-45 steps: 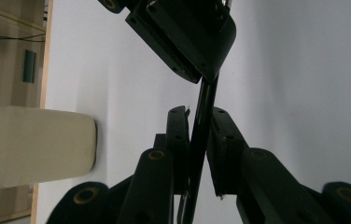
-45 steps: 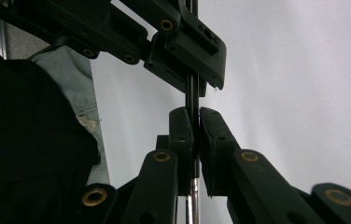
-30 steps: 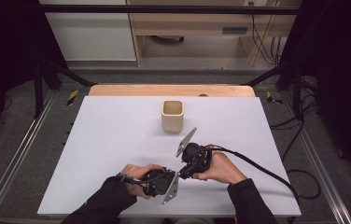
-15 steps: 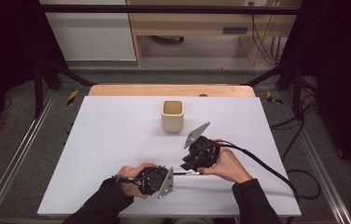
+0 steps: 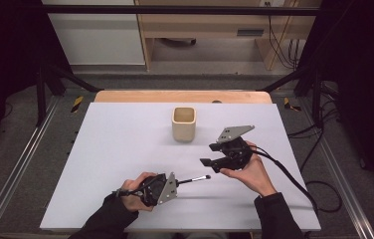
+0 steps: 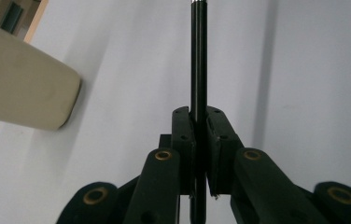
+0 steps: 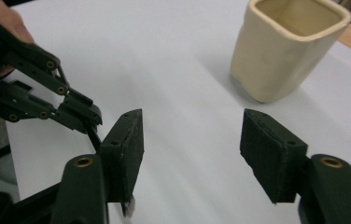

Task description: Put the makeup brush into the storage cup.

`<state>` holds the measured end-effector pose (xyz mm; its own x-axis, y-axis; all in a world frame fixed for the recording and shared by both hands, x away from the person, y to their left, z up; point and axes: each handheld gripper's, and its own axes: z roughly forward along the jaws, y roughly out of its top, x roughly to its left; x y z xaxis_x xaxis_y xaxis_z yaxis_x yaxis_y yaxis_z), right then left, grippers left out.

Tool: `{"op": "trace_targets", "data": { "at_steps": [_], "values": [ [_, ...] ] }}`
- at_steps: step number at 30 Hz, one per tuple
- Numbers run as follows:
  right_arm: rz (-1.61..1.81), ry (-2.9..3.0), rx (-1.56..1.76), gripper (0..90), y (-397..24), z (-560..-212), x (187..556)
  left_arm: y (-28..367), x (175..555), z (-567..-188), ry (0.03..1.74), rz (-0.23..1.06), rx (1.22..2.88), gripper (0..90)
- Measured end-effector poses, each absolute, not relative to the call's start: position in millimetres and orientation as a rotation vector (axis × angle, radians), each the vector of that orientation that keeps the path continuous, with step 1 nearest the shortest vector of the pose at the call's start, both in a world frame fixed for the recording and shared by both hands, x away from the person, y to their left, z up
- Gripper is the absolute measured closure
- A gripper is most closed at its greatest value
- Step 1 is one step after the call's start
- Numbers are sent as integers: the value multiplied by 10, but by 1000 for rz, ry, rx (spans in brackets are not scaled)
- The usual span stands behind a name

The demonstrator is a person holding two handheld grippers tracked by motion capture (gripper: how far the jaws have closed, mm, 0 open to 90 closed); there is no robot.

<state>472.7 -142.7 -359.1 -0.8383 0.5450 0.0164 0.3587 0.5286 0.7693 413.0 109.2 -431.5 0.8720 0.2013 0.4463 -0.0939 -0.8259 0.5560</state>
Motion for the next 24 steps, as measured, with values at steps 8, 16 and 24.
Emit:
{"op": "trace_targets", "data": {
  "at_steps": [8, 16, 24],
  "values": [
    [1274, 2433, 856, 274, -1596, -3692, 4704, 1140, 4166, -4356, 180, 640, 2424, 833],
    [1367, 2312, 971, 190, -1757, -3790, 4663, 1207, 4208, -4377, 282, 618, 2400, 833],
    [1401, 2262, 1035, 142, -1853, -3895, 4598, 1286, 4237, -4353, 395, 571, 2335, 833]
  ]
}}
